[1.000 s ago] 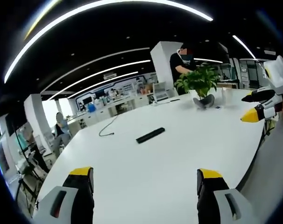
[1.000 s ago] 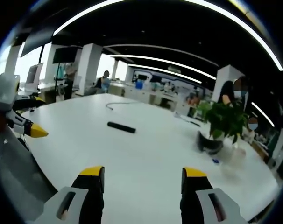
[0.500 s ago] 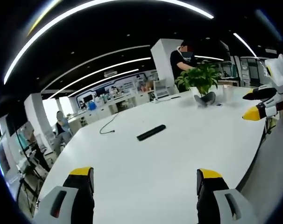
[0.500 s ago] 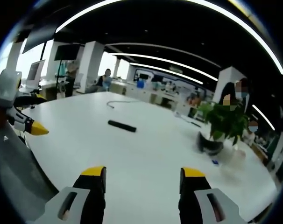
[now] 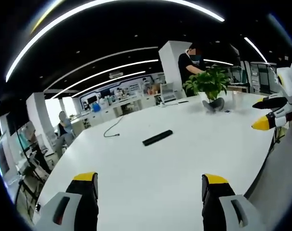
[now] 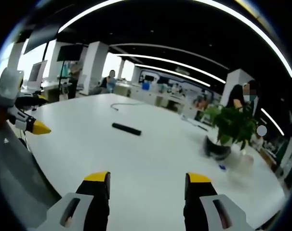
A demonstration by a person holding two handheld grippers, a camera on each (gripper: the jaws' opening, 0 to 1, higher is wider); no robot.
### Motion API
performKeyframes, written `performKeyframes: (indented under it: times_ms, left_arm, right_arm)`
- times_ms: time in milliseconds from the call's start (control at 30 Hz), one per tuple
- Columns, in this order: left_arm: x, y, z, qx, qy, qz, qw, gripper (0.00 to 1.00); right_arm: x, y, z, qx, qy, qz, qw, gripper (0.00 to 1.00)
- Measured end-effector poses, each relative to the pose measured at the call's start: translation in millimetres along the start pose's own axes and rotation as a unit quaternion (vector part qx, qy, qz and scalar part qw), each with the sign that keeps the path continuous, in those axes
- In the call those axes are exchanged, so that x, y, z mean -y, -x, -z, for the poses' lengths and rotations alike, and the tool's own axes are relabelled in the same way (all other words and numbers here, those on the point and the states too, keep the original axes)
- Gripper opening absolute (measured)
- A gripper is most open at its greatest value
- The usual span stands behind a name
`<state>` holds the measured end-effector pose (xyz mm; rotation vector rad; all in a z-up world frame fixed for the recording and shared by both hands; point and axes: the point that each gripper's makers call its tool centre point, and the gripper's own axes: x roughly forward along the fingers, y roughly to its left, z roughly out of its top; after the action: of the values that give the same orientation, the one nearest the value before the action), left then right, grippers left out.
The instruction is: Press the specified remote control buttons in sequence, fully releasing each button before pressing the next.
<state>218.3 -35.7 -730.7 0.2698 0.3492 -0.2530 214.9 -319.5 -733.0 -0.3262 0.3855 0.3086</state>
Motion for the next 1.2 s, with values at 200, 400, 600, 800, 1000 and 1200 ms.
performKeyframes:
  times_ms: [200, 400, 600, 800, 1000, 1200]
  left_arm:
    - [-10.4, -6, -16.4, 0.008, 0.011, 0.000, 0.9999, 0.90]
    - [-20.1, -15, -34.3, 0.020, 0.013, -0.001, 0.9997, 0.88]
    - [-23.4, -36, -46.9, 0.010, 0.005, 0.034, 0.9994, 0.84]
    - [-23.9, -55, -61.6, 0.007, -0.008, 0.058, 0.9983, 0.84]
    - [-19.6, -72, -76.4, 0.010, -0.022, 0.087, 0.9959, 0.84]
    - [-17.3, -89, -86.0, 0.003, -0.043, 0.123, 0.9915, 0.84]
  right_arm:
    - [0, 1, 0.6, -0.003, 0.001, 0.002, 1.0000, 0.60]
    - [1, 1, 0.8, -0.005, 0.002, 0.003, 1.0000, 0.60]
    - [0, 2, 1.2, -0.006, 0.003, 0.002, 1.0000, 0.59]
    - [0, 2, 1.3, -0.007, 0.001, 0.002, 1.0000, 0.58]
    - [-2, 1, 2.3, -0.010, -0.001, -0.006, 0.9999, 0.53]
    - [-2, 0, 4.2, -0.015, -0.012, -0.009, 0.9998, 0.45]
